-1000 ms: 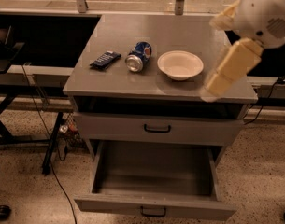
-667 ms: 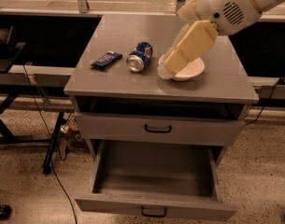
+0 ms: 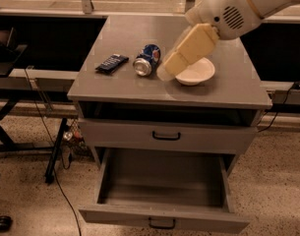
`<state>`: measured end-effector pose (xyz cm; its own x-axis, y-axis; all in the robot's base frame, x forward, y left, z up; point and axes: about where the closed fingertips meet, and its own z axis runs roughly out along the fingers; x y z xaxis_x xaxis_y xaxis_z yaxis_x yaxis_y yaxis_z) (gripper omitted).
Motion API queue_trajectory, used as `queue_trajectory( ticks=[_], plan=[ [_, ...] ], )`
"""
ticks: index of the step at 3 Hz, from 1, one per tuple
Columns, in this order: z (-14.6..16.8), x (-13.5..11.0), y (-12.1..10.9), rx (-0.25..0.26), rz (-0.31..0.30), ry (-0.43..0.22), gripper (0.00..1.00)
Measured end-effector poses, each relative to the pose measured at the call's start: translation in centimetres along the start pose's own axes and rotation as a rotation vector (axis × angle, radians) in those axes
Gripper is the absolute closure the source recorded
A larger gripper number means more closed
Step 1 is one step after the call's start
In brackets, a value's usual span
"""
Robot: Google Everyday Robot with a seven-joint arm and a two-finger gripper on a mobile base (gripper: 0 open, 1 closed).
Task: Place rxbar blueberry into middle drawer
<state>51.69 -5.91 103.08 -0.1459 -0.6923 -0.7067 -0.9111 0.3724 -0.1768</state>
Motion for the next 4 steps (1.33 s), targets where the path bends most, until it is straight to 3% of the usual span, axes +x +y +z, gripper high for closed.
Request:
queue_trajectory(
  ticks=[2,3,4],
  plan=[
    [9.5,-2.3,-4.5,0.110,0.160,-0.065,0.00],
    [12.6,-5.3,-7.9,0.191,0.183,-0.142,0.00],
    [12.6,-5.4,-7.9,0.200,0.174,-0.141,0.00]
  ],
)
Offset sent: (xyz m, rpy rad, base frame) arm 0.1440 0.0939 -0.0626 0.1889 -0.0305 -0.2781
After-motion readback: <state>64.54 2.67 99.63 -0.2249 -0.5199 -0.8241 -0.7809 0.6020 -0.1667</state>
